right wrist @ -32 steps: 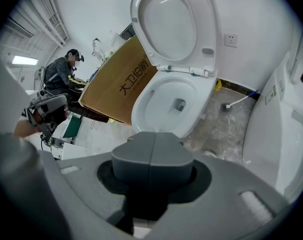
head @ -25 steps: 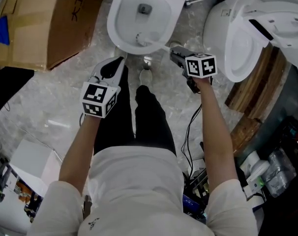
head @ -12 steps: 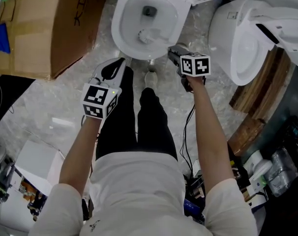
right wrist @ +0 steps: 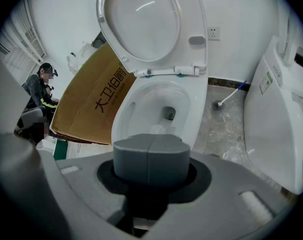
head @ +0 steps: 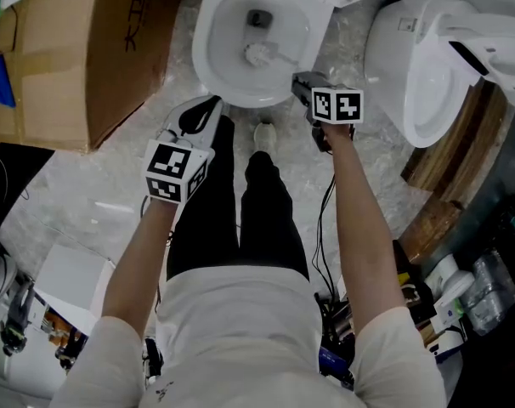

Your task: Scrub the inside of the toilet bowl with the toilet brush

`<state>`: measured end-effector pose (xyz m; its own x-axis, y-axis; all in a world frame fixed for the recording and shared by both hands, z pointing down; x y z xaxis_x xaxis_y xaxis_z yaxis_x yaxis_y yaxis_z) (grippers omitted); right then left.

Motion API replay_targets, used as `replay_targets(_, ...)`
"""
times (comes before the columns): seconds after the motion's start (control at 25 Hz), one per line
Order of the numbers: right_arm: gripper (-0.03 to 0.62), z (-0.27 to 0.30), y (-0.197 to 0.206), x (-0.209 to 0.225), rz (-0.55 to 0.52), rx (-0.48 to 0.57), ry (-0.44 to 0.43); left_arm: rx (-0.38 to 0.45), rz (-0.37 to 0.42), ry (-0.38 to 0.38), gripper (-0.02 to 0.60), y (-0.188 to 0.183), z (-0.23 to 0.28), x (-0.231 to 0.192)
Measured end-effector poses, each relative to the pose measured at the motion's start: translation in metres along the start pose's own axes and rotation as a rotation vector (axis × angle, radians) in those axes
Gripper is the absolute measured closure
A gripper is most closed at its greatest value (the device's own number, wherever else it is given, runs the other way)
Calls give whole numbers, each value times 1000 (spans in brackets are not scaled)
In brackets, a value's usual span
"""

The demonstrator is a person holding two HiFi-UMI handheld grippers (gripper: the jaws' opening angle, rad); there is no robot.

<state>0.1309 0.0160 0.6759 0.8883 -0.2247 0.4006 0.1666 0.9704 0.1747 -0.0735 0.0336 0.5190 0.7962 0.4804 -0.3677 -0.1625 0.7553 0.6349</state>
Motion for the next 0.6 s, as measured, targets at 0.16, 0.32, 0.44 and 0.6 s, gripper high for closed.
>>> replay_targets(0.16, 446, 3, 0, 3, -14, -27, 10, -6, 2, 5, 592, -4, 6, -6)
replay_targets(0.32, 447, 2, 3, 9, -30, -53, 23, -15, 3, 11, 592, -7, 11, -8)
replay_targets(0.44, 447, -1, 4, 15, -30, -58, 29, -19, 1, 14, 592, -8, 14, -8)
replay_targets(0.6, 447, -5, 3, 22, -30, -60, 35, -21, 4, 20, 592, -10, 18, -7)
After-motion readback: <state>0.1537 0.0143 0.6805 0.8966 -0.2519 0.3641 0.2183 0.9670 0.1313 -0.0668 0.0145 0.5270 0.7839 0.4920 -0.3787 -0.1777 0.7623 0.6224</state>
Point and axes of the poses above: the fingertips, and each gripper's own axes: z forward along the fingers, x to its right, y out of its underside, the point moved 1 cm from there along -z, backward along the fingers, and after that the axes turned 2 degrees about -x, right-handed, at the moved point
